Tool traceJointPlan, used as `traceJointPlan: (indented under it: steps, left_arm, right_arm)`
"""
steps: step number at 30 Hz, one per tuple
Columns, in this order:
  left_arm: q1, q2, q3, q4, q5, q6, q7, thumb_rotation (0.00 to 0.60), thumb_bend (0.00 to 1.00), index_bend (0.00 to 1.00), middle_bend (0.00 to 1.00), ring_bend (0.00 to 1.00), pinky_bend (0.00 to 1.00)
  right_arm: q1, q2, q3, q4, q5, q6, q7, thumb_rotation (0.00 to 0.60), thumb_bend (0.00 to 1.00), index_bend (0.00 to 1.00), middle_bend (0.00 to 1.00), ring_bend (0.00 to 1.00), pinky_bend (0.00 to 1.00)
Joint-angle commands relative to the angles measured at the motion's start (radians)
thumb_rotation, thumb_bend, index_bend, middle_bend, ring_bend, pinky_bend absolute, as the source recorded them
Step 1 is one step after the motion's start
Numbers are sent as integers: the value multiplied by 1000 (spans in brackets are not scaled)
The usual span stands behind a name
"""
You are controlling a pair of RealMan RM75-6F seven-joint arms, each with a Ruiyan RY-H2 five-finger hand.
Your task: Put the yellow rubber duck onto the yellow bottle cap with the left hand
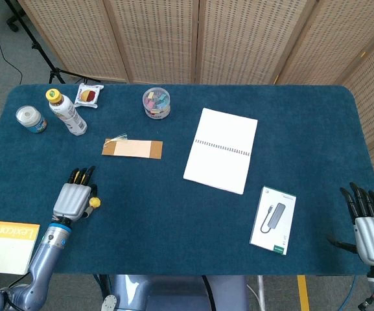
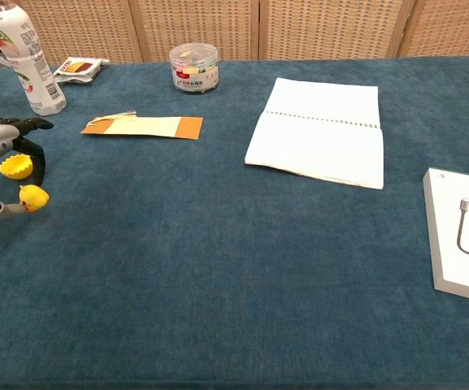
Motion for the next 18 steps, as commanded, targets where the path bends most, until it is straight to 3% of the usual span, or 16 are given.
traceJointPlan:
  steps: [1, 9, 18]
  left_arm:
    - [-2, 20, -8, 5, 0, 3, -2, 600, 278, 560, 0, 0, 0]
    - [-19, 72, -60, 55, -29, -16, -51, 600, 280, 567, 0, 0, 0]
    - [-30, 101, -79, 106, -49, -37, -73, 600, 280, 568, 0, 0, 0]
  right_arm:
    - [0, 0, 0, 0, -1, 1, -1, 600, 0, 0, 0, 0, 0]
    - [2, -2, -1, 0, -1, -2, -9, 600, 0, 0, 0, 0, 0]
    - [3, -5, 0, -1, 0, -6, -15, 600, 0, 0, 0, 0, 0]
